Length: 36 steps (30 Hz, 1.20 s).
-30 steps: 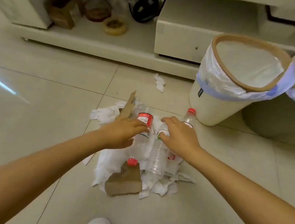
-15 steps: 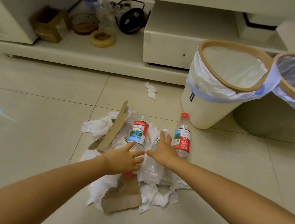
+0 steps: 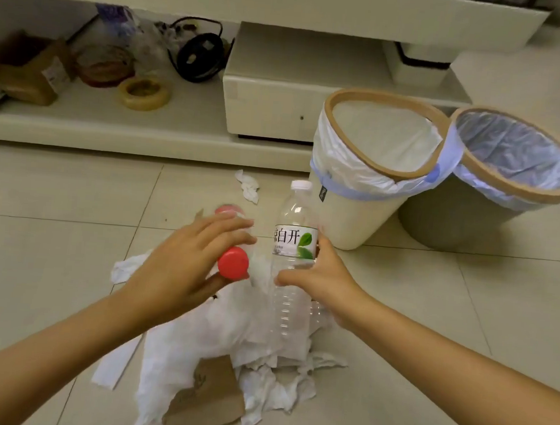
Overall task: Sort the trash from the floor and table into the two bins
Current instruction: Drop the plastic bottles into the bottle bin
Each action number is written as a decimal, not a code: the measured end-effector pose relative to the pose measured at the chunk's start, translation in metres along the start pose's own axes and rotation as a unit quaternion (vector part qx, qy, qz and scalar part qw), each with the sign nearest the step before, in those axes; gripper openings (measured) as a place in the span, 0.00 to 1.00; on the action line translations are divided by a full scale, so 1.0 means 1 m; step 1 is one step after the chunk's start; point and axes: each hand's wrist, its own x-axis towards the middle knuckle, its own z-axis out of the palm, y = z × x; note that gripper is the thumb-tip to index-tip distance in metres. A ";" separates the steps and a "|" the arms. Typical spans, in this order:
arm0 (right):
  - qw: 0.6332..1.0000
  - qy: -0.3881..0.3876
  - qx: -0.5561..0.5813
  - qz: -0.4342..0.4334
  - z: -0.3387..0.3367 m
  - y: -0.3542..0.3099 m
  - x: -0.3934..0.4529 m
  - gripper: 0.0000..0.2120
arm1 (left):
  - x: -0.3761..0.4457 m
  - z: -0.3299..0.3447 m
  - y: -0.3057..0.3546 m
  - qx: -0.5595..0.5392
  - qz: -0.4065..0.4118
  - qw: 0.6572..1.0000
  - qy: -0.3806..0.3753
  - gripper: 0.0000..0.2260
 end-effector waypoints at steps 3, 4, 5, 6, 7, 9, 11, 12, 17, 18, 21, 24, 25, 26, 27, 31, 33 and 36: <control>0.995 0.053 0.026 -0.083 -0.038 -0.027 -0.023 0.37 | 0.031 -0.018 0.026 -0.149 -0.089 0.982 0.070 0.23; 0.990 0.074 0.039 -0.112 -0.052 -0.034 -0.029 0.37 | 0.045 -0.021 0.036 -0.190 -0.103 0.973 0.086 0.23; 0.984 0.096 0.054 -0.139 -0.065 -0.042 -0.034 0.37 | 0.059 -0.022 0.047 -0.220 -0.105 0.965 0.098 0.23; 0.977 0.118 0.068 -0.162 -0.080 -0.048 -0.038 0.37 | 0.075 -0.024 0.057 -0.239 -0.097 0.960 0.107 0.22; 0.969 0.142 0.080 -0.183 -0.094 -0.055 -0.042 0.37 | 0.093 -0.025 0.068 -0.257 -0.084 0.956 0.112 0.21; 0.952 0.185 0.099 -0.221 -0.125 -0.066 -0.049 0.38 | 0.130 -0.027 0.090 -0.300 -0.061 0.945 0.115 0.19; 0.937 0.219 0.099 -0.252 -0.156 -0.075 -0.053 0.39 | 0.170 -0.030 0.112 -0.345 -0.041 0.930 0.119 0.17; 0.929 0.240 0.092 -0.265 -0.171 -0.079 -0.054 0.39 | 0.189 -0.032 0.124 -0.367 -0.034 0.922 0.122 0.16; 0.873 0.366 0.068 -0.315 -0.260 -0.097 -0.044 0.37 | 0.292 -0.034 0.173 -0.476 0.014 0.870 0.126 0.11; 0.864 0.383 0.066 -0.319 -0.277 -0.098 -0.039 0.37 | 0.310 -0.029 0.180 -0.487 0.027 0.865 0.119 0.10; 0.846 0.420 0.061 -0.324 -0.319 -0.096 -0.019 0.35 | 0.360 -0.008 0.194 -0.451 0.027 0.885 0.111 0.09; 0.854 0.417 0.050 -0.306 -0.345 -0.085 0.010 0.34 | 0.394 0.016 0.199 -0.431 0.000 0.897 0.094 0.11; 0.860 0.412 0.046 -0.298 -0.350 -0.080 0.019 0.34 | 0.401 0.024 0.199 -0.433 0.001 0.897 0.091 0.11; 0.865 0.405 0.041 -0.292 -0.354 -0.073 0.028 0.34 | 0.407 0.032 0.197 -0.430 0.004 0.898 0.089 0.12; 0.870 0.399 0.036 -0.288 -0.355 -0.067 0.037 0.34 | 0.411 0.040 0.194 -0.426 0.011 0.901 0.082 0.13; 0.886 0.383 0.031 -0.258 -0.359 -0.039 0.062 0.33 | 0.418 0.071 0.182 -0.397 0.002 0.918 0.006 0.15; 0.892 0.387 0.009 -0.234 -0.361 -0.025 0.073 0.33 | 0.418 0.086 0.176 -0.358 -0.029 0.933 -0.013 0.15; 0.895 0.393 -0.034 -0.209 -0.363 -0.010 0.085 0.35 | 0.419 0.102 0.169 -0.315 -0.058 0.947 -0.022 0.15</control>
